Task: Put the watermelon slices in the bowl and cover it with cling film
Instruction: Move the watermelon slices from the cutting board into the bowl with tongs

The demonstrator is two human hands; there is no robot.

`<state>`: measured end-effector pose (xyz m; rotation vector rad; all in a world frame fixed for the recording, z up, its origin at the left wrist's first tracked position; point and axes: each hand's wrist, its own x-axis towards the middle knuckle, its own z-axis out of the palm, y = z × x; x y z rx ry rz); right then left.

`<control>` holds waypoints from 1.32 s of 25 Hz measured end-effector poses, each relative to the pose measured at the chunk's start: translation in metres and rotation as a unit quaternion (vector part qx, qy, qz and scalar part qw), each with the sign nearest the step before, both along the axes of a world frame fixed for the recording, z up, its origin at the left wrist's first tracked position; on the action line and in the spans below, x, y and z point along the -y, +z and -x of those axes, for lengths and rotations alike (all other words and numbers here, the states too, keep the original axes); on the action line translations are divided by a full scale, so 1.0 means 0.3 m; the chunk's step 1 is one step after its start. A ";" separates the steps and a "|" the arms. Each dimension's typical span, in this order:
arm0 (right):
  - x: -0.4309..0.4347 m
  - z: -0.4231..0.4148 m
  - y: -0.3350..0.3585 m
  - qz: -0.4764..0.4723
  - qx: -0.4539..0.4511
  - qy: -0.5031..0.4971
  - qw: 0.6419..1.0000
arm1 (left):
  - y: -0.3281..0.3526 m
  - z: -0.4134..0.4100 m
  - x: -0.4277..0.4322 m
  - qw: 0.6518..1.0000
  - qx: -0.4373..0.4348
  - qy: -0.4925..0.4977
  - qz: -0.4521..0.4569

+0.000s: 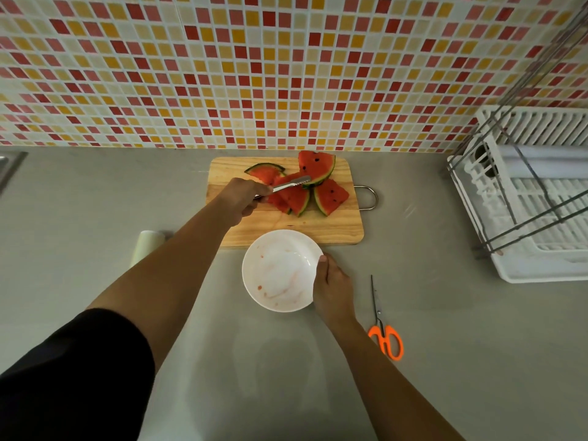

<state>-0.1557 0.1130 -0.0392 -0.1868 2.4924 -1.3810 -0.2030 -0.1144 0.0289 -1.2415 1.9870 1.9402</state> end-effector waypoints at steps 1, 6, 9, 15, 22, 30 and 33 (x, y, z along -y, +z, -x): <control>-0.001 -0.002 0.000 0.007 0.008 -0.004 1.000 | 0.010 -0.030 0.021 1.000 -0.017 -0.017 -0.006; -0.006 -0.006 -0.004 0.027 0.057 -0.017 0.998 | 0.058 -0.279 0.161 0.988 0.008 -0.152 0.003; -0.001 -0.008 0.000 0.040 0.075 -0.037 0.996 | 0.082 -0.418 0.207 0.970 0.039 -0.240 -0.003; 0.010 -0.003 -0.012 0.044 0.069 -0.058 0.995 | 0.120 -0.393 0.082 0.936 0.078 -0.323 0.117; 0.004 -0.003 -0.011 0.033 0.044 -0.024 0.998 | 0.231 -0.328 0.008 0.821 0.164 -0.444 0.318; 0.005 0.001 -0.005 0.017 0.033 -0.012 0.999 | 0.197 -0.297 0.081 0.956 0.070 -0.184 0.217; 0.002 0.003 -0.011 0.017 0.034 -0.013 0.999 | 0.063 -0.239 0.022 0.986 0.038 -0.052 0.153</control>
